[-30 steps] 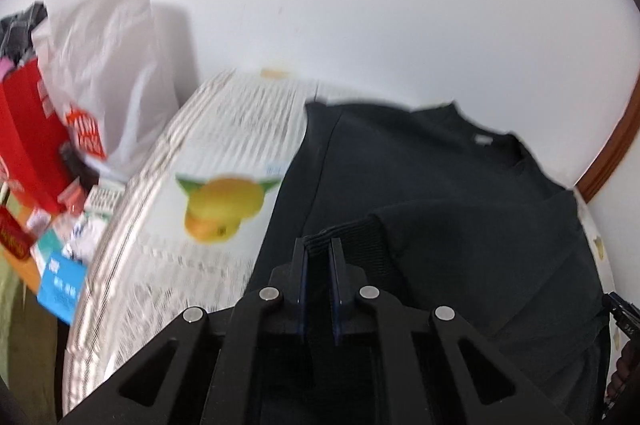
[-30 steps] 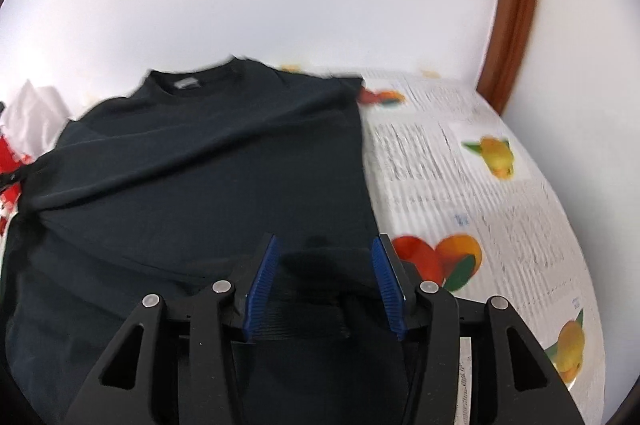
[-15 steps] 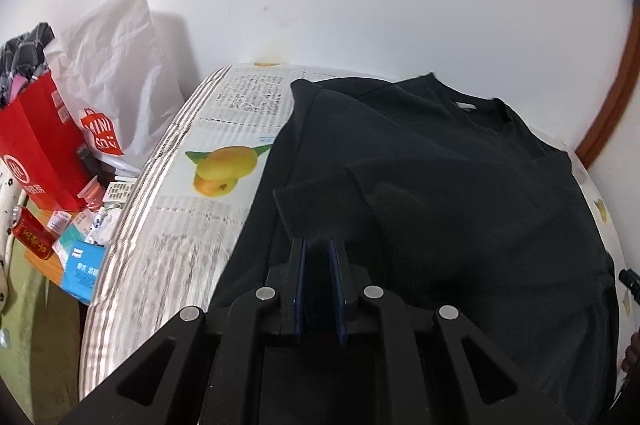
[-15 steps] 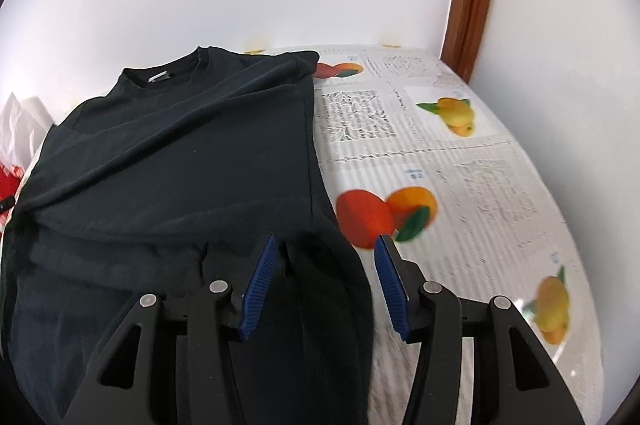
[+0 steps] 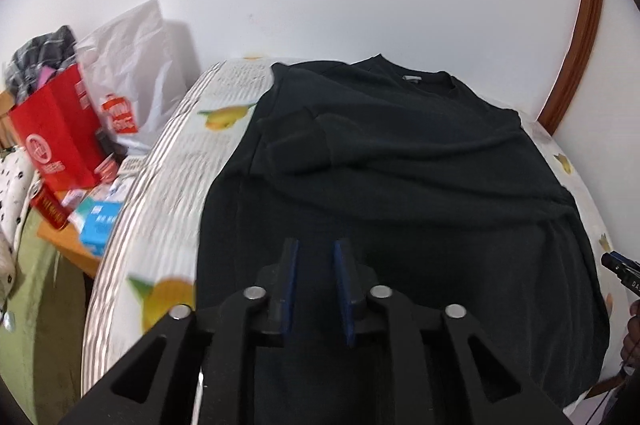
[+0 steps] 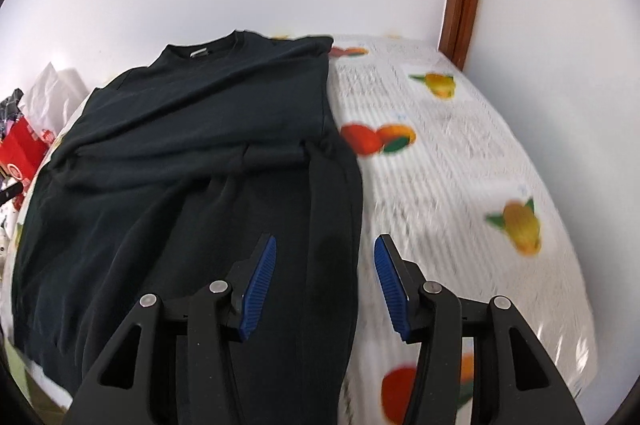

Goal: Fold small clothes

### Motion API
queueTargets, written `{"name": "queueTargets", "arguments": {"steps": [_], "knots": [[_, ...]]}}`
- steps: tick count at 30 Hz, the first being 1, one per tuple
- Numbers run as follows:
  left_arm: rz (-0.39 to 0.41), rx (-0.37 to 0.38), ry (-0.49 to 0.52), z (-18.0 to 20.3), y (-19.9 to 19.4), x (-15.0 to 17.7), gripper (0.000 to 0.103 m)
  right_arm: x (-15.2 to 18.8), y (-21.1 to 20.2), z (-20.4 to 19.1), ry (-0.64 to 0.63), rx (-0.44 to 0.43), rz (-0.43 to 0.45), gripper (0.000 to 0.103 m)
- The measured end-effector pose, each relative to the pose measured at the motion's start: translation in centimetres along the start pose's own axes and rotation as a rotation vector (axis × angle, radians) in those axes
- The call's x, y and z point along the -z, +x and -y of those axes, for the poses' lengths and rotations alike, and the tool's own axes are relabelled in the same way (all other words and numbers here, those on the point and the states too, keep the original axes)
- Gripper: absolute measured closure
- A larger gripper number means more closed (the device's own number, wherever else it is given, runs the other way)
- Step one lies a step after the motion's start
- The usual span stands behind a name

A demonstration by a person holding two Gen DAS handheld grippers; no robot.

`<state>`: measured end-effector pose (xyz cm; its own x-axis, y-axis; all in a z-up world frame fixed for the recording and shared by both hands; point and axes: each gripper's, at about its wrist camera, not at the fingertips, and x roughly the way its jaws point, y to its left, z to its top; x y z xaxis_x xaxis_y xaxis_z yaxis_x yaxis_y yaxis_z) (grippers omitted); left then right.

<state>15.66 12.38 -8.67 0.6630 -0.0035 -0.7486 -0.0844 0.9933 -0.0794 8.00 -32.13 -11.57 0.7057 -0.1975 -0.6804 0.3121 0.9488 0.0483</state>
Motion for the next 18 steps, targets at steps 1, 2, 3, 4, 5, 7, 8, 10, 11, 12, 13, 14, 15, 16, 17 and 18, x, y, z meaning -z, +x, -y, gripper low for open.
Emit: {"name": "queueTargets", "arguments": {"steps": [1,2,3,4,5,7,8,10,11,12,13,14,15,16,17,18], "knots": [[-0.001,-0.008,0.003,-0.2,-0.5,0.8,0.076,0.6,-0.1,0.0,0.003,0.003,-0.007,0.053],[-0.007,-0.006,0.006,-0.2,-0.6,1.3,0.066,1.3,-0.5,-0.1,0.007,0.016,-0.003,0.053],[-0.015,-0.004,0.007,-0.4,-0.9,1.9,0.055,1.7,-0.7,-0.1,0.010,0.025,0.006,0.053],[-0.012,-0.011,0.001,-0.7,-1.3,2.7,0.051,2.3,-1.1,0.0,0.018,0.033,0.018,0.053],[-0.007,-0.017,-0.001,-0.8,-1.5,3.1,0.048,2.7,-1.3,0.1,0.025,0.030,0.018,0.053],[-0.014,-0.023,-0.006,-1.3,-1.8,4.2,0.046,3.7,-1.4,0.4,0.050,0.007,0.004,0.052],[-0.027,-0.022,-0.010,-1.6,-1.7,4.7,0.046,4.3,-1.4,0.6,0.063,-0.008,-0.008,0.052],[-0.056,-0.008,-0.019,-2.3,-1.6,5.9,0.046,5.4,-1.2,0.8,0.069,-0.018,-0.029,0.052],[-0.068,-0.006,-0.023,-2.7,-1.5,6.5,0.046,6.0,-1.1,0.8,0.066,-0.017,-0.035,0.052],[-0.078,-0.008,-0.026,-3.0,-1.4,7.1,0.046,6.4,-1.0,0.8,0.062,-0.017,-0.038,0.052],[-0.092,-0.009,-0.029,-3.4,-1.3,7.7,0.046,7.1,-0.9,0.7,0.057,-0.019,-0.045,0.052],[-0.103,-0.009,-0.033,-3.6,-1.2,8.2,0.046,7.5,-0.9,0.8,0.055,-0.022,-0.049,0.052],[-0.110,-0.008,-0.036,-3.9,-1.2,8.6,0.046,8.0,-0.8,0.8,0.054,-0.027,-0.052,0.052],[-0.114,-0.005,-0.035,-4.1,-1.2,9.1,0.046,8.4,-0.8,0.8,0.051,-0.033,-0.055,0.052],[-0.108,-0.004,-0.024,-4.2,-1.3,9.5,0.046,8.8,-0.9,0.6,0.041,-0.030,-0.046,0.051],[-0.094,-0.011,-0.010,-4.1,-1.4,9.7,0.046,9.2,-1.1,0.4,0.026,-0.021,-0.030,0.051]]}}
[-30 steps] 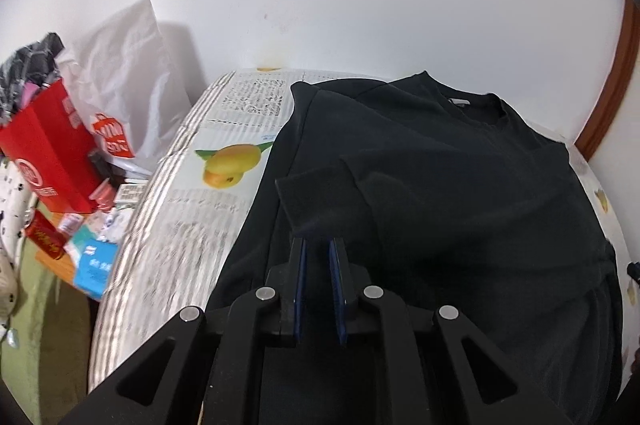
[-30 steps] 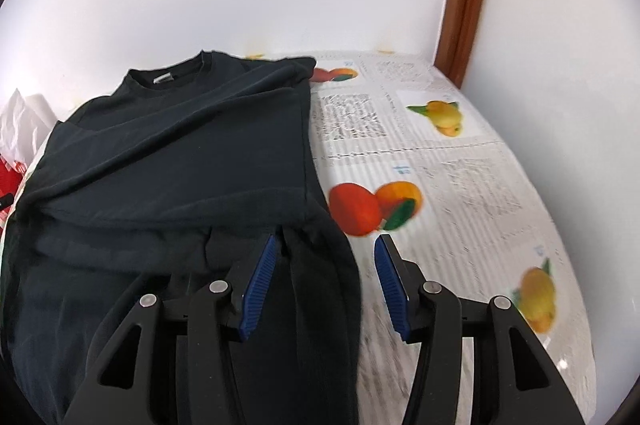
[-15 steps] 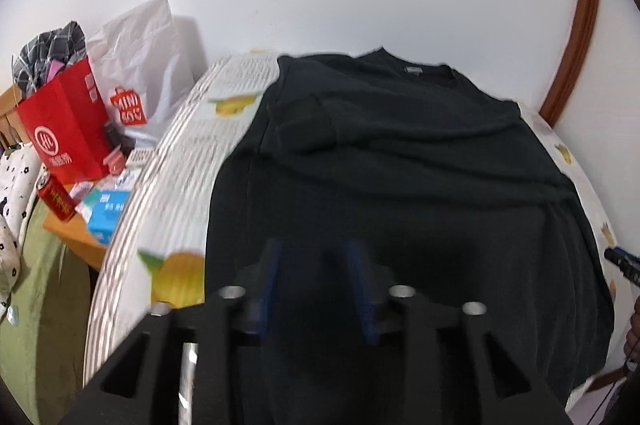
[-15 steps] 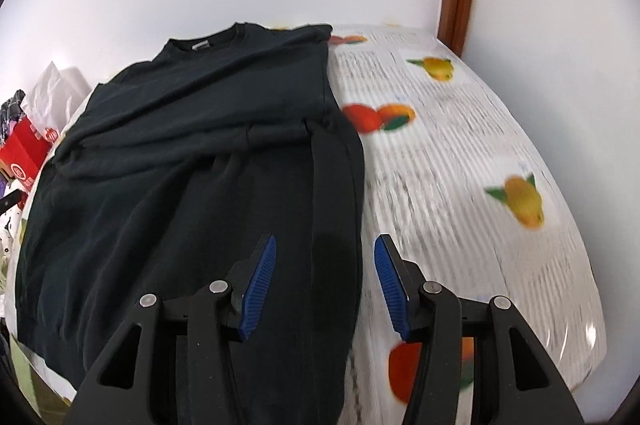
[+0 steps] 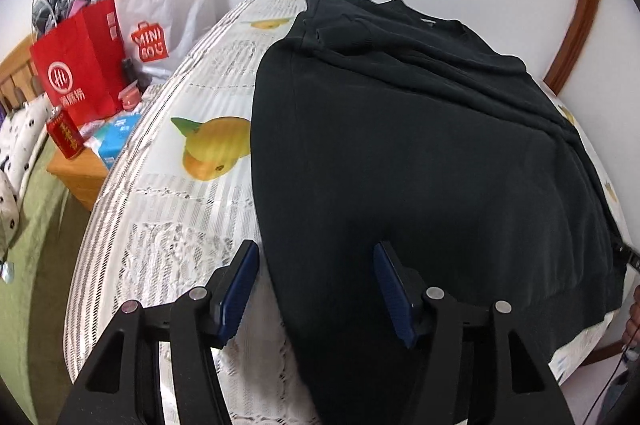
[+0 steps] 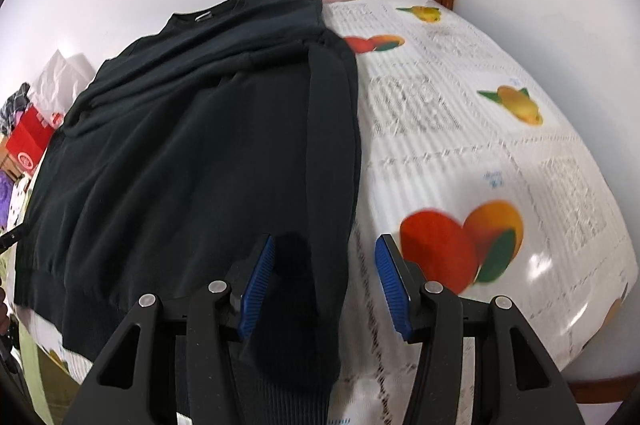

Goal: Fold small clothes

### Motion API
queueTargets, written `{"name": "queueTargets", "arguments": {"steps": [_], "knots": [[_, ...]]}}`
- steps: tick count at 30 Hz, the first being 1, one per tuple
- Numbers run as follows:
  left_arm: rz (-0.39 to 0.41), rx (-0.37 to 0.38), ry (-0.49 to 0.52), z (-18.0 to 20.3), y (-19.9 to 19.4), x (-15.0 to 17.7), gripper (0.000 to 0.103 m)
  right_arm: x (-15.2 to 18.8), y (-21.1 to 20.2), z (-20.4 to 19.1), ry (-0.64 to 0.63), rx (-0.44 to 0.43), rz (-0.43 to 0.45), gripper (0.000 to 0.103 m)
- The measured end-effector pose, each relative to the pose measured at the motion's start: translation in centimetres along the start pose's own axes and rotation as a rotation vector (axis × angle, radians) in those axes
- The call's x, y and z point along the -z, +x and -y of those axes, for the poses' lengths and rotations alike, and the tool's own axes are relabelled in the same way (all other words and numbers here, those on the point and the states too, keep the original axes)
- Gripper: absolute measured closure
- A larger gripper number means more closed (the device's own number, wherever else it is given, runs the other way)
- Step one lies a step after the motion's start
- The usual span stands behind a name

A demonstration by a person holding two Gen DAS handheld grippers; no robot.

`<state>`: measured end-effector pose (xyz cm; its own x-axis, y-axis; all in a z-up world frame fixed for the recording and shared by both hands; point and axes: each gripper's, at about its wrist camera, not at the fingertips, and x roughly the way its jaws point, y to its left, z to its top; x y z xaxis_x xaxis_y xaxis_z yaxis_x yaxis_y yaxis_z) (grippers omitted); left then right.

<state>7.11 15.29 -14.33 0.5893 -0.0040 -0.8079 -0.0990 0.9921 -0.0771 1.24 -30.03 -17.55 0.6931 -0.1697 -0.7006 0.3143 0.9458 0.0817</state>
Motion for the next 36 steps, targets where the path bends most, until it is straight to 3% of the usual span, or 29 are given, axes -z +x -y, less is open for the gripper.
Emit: {"name": "queueTargets", "arguments": {"steps": [5,8,10,12,13,16,20,25,31,36], "knots": [[0.042,-0.058,0.051,1.5,0.0,1.1,0.046,0.8,-0.1,-1.3,-0.039,0.006,0.029,0.054],[0.048,-0.071,0.038,1.5,-0.1,1.2,0.046,0.4,0.1,-2.0,-0.047,0.007,0.039,0.062],[0.040,-0.069,0.019,1.2,-0.2,1.2,0.056,0.2,0.3,-2.3,-0.035,0.011,0.047,0.078],[0.036,-0.056,0.016,1.1,-0.5,1.3,0.089,0.0,0.2,-2.7,-0.036,0.018,0.045,0.092],[0.031,-0.048,0.016,1.1,-0.6,1.4,0.092,0.0,0.1,-3.0,-0.050,0.030,0.045,0.094],[0.026,-0.047,0.021,1.2,-1.2,1.3,0.094,0.0,-0.9,-2.8,-0.075,0.038,0.084,0.096],[0.066,0.036,-0.035,0.7,-4.2,0.3,0.094,-0.2,-3.4,-0.6,-0.007,-0.038,0.122,0.096],[0.122,0.102,-0.067,1.2,-8.1,-0.4,0.094,-0.4,-6.2,1.1,-0.022,-0.097,0.139,0.097],[0.201,0.080,-0.040,2.4,-11.3,-0.9,0.094,-0.9,-10.0,2.5,-0.047,-0.128,0.210,0.097],[0.253,0.053,-0.047,2.8,-11.5,-2.5,0.094,-2.9,-11.2,3.2,-0.016,-0.164,0.268,0.097]]}}
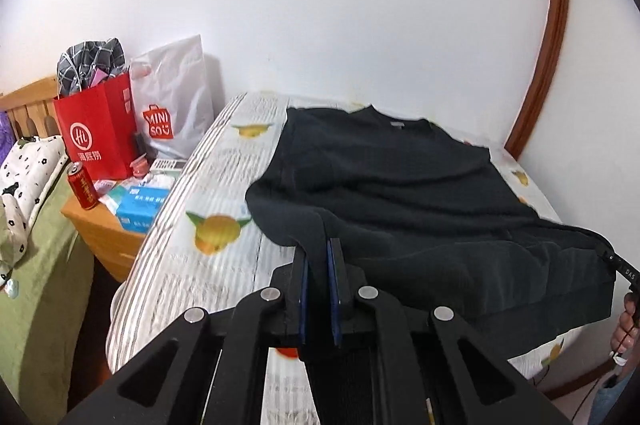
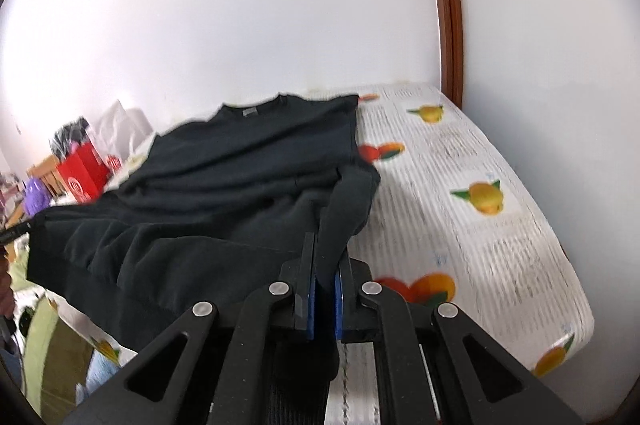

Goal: Fold small clothes

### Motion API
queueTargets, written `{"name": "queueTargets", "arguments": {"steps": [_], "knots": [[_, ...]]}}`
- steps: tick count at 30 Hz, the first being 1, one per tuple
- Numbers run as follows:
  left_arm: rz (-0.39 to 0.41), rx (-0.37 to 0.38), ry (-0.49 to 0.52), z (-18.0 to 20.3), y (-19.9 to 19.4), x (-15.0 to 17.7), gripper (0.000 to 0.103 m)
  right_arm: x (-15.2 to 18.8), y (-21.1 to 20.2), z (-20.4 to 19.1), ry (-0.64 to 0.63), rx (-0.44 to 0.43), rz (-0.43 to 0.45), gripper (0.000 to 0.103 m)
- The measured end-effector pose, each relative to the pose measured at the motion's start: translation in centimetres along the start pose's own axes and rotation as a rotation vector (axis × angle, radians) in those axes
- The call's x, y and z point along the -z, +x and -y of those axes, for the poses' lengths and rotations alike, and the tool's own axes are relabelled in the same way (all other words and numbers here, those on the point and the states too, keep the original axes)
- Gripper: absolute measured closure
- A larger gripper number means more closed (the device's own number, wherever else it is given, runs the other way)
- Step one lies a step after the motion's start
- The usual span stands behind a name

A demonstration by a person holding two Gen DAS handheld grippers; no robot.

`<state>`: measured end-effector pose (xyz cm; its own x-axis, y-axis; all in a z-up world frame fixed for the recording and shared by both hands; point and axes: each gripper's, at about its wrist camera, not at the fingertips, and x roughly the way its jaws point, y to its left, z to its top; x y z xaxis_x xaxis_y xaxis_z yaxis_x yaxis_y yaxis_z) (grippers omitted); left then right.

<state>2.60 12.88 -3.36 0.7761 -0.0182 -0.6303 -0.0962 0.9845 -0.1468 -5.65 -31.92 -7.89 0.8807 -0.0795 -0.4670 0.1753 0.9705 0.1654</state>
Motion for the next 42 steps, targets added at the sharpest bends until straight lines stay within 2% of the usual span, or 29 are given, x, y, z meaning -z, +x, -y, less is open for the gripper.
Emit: {"name": "queueTargets", "arguments": {"steps": [6,9,14,17,25,32,35,37,39,42], "knots": [[0.057,0.016,-0.006,0.1,1.8,-3.7,0.094,-4.5,1.6,0.0,0.080,-0.032,0.048,0.097],[0.076,-0.005,-0.005,0.5,3.5,-5.9,0.094,-7.2,3.2,-0.2,0.103,-0.042,0.060,0.097],[0.103,-0.033,-0.011,0.6,7.7,-8.6,0.094,-11.1,7.3,-0.5,0.116,-0.035,0.070,0.097],[0.081,-0.067,-0.006,1.0,11.1,-9.6,0.094,-12.6,10.6,-0.6,0.104,-0.016,0.059,0.096],[-0.007,-0.144,0.045,2.1,19.6,-9.4,0.094,-13.0,19.9,-0.2,0.090,0.051,-0.038,0.096],[-0.084,-0.144,0.043,1.5,22.2,-8.8,0.092,-11.9,24.5,1.2,0.104,0.117,-0.136,0.095],[-0.100,-0.113,0.056,1.3,21.6,-8.6,0.090,-11.3,24.5,1.7,0.125,0.126,-0.160,0.090],[-0.104,-0.078,0.046,1.0,20.8,-8.5,0.080,-10.9,23.3,1.5,0.107,0.115,-0.149,0.084],[-0.104,-0.062,0.029,0.4,19.5,-8.1,0.059,-10.5,21.4,0.9,0.059,0.108,-0.140,0.075],[-0.084,-0.026,0.015,-0.5,17.6,-7.3,0.057,-9.7,17.9,0.6,0.012,0.135,-0.079,0.069]]}}
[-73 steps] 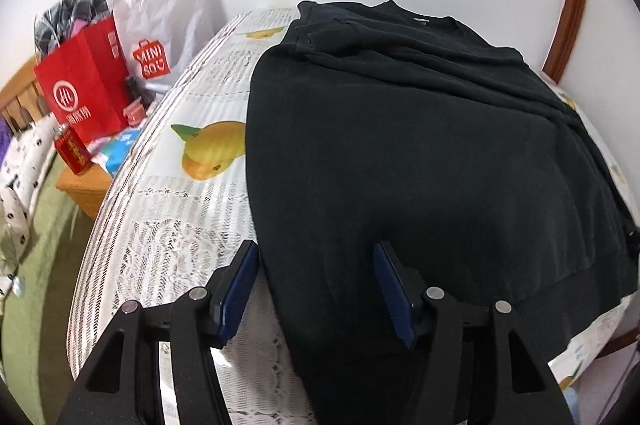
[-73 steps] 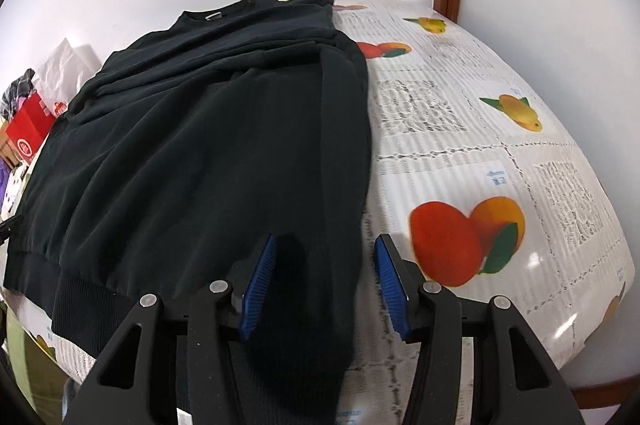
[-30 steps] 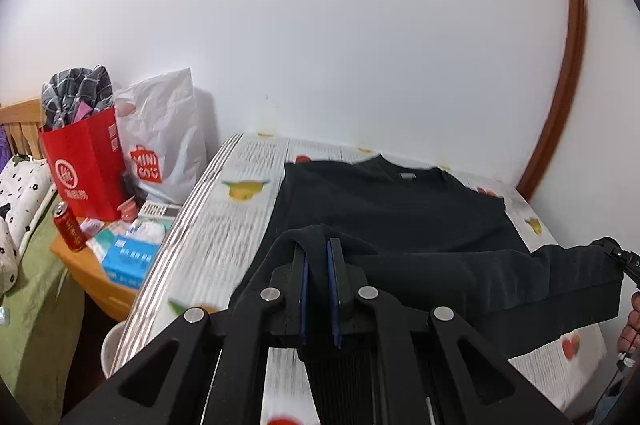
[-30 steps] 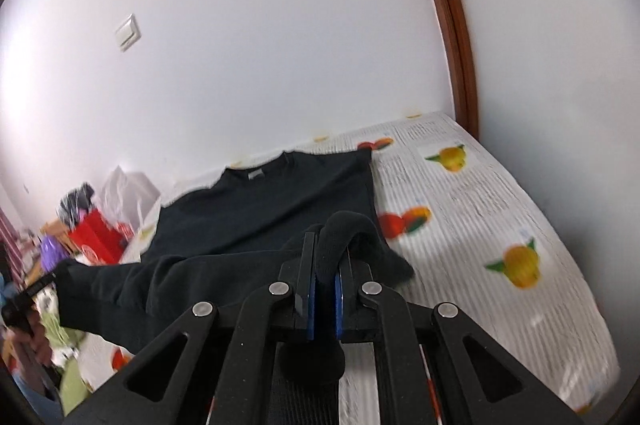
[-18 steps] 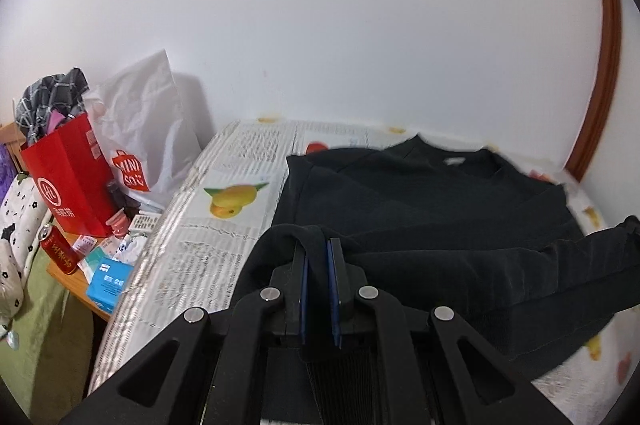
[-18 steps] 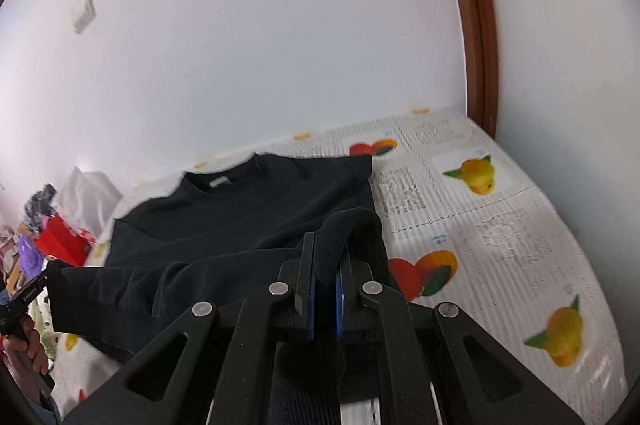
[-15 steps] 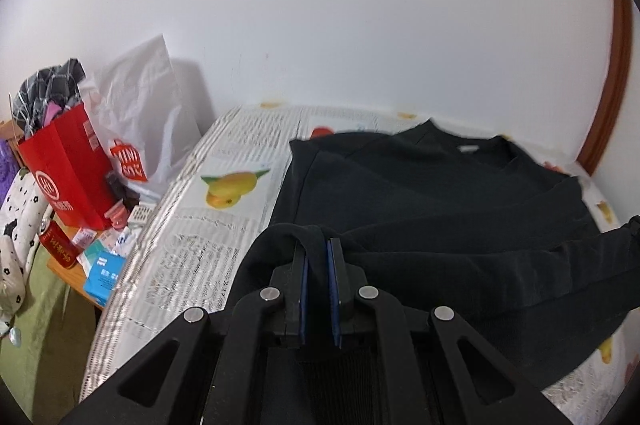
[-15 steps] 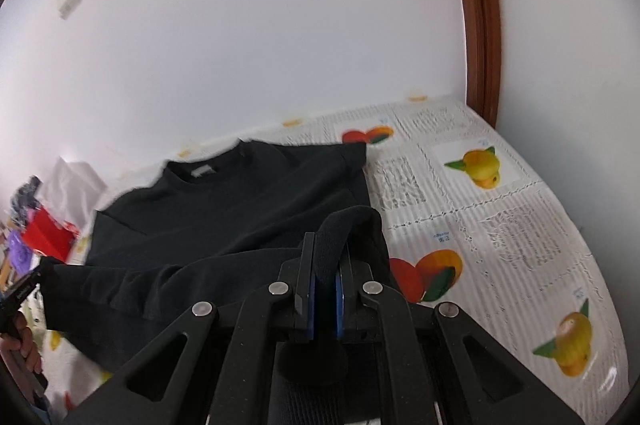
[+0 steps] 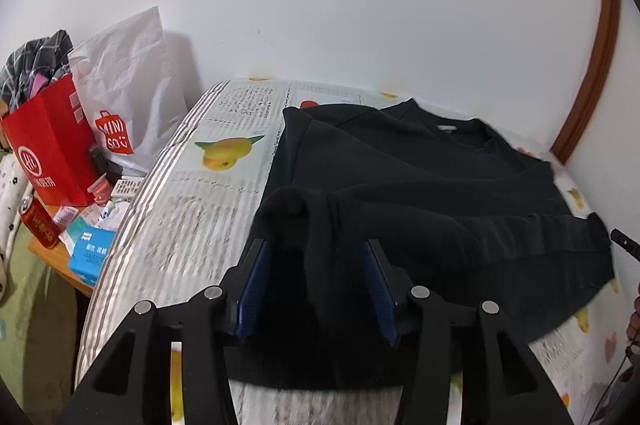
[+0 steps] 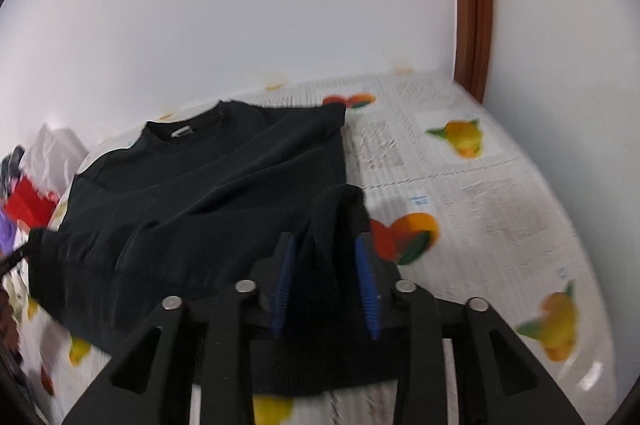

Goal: Fold small clothes

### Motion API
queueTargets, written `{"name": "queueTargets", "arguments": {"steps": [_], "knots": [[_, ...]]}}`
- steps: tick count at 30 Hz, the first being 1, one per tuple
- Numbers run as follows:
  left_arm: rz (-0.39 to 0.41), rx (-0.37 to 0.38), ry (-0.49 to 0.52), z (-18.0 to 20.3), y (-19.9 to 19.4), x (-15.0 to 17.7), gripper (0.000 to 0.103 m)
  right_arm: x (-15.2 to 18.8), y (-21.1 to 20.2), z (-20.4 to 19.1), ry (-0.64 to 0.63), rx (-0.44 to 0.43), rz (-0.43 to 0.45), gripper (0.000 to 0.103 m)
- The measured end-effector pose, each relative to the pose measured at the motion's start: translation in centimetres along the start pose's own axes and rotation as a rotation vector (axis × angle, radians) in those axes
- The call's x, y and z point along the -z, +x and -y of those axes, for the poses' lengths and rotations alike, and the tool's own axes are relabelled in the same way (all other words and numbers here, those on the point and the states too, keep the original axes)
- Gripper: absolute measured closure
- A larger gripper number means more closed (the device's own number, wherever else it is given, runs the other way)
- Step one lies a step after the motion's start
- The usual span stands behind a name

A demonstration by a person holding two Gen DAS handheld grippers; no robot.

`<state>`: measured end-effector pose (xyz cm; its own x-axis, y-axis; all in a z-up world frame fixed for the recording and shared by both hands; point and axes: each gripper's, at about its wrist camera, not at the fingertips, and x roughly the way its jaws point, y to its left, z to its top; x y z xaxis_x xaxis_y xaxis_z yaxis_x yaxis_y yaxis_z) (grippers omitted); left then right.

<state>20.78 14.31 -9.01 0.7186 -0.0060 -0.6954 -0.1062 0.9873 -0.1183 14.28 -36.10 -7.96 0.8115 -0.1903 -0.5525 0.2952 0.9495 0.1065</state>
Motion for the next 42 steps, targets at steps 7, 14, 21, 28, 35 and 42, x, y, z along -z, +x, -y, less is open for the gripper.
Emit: {"name": "queueTargets", "arguments": {"steps": [7,14,21,28,35,42], "knots": [[-0.040,-0.021,-0.024,-2.8,-0.8,3.2,0.047,3.0,-0.7,4.4,0.115,0.030,-0.083,0.068],[-0.086,-0.001,-0.061,-4.6,0.5,5.1,0.047,5.1,1.1,5.6,0.216,-0.091,-0.125,0.068],[-0.124,0.012,-0.103,-4.8,2.4,5.2,0.051,4.7,2.8,4.0,0.173,-0.077,-0.162,0.063],[-0.120,-0.004,-0.066,-3.7,2.4,5.1,0.084,4.9,3.0,3.6,0.147,-0.064,-0.178,0.084],[-0.129,-0.001,-0.062,-3.8,-0.2,6.3,0.086,5.7,1.0,3.9,0.157,-0.080,-0.186,0.088],[-0.149,-0.007,-0.010,-3.1,-3.6,9.6,0.086,8.5,-2.7,4.5,0.143,-0.089,-0.195,0.088]]}}
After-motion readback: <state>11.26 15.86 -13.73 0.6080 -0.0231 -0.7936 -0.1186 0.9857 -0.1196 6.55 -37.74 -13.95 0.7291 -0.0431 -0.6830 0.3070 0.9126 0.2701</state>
